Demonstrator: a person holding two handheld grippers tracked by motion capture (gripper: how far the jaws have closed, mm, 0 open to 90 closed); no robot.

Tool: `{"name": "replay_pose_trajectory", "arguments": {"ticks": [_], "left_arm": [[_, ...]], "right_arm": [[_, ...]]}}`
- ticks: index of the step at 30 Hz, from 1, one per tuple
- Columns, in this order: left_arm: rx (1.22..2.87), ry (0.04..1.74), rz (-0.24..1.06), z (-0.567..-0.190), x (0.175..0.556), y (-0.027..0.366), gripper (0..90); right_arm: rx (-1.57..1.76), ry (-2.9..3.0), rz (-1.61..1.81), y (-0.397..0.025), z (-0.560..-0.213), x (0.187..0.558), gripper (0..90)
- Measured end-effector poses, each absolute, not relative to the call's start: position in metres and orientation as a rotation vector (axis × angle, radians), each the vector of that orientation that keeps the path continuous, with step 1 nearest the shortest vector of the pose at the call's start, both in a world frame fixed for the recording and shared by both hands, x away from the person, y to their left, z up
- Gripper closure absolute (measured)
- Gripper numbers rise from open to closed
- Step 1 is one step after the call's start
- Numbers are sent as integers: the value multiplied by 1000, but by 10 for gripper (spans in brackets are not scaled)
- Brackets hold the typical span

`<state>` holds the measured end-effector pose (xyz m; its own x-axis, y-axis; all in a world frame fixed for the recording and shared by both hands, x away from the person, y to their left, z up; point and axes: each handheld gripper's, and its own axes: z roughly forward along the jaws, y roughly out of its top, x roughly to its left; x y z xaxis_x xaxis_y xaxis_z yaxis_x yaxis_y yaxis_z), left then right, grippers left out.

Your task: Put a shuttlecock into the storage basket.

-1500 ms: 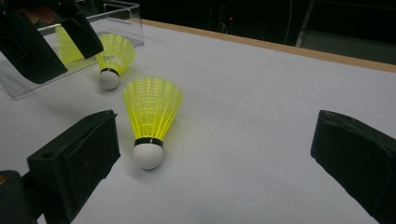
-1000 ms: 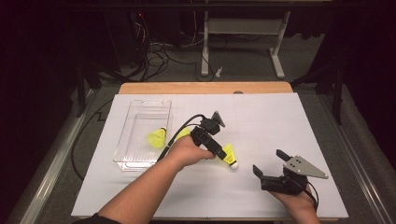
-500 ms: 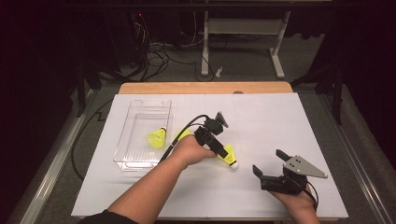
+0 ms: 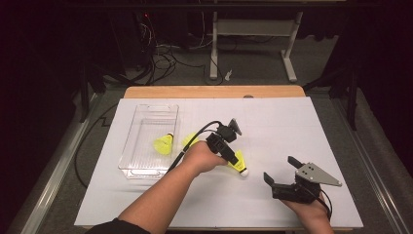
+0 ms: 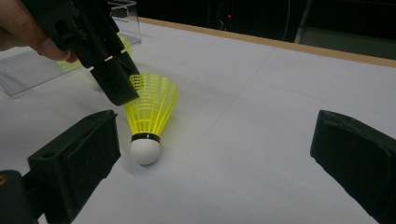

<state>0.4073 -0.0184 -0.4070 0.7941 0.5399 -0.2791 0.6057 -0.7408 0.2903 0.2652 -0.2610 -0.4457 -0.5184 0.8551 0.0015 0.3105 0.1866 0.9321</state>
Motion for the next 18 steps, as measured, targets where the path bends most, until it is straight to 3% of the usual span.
{"name": "replay_pose_trajectory", "arguments": {"ticks": [18], "left_arm": [[2639,838,-248,-408,407,-15,857]], "right_arm": [[1089,1931,1321,-261,-446,265,26]]}}
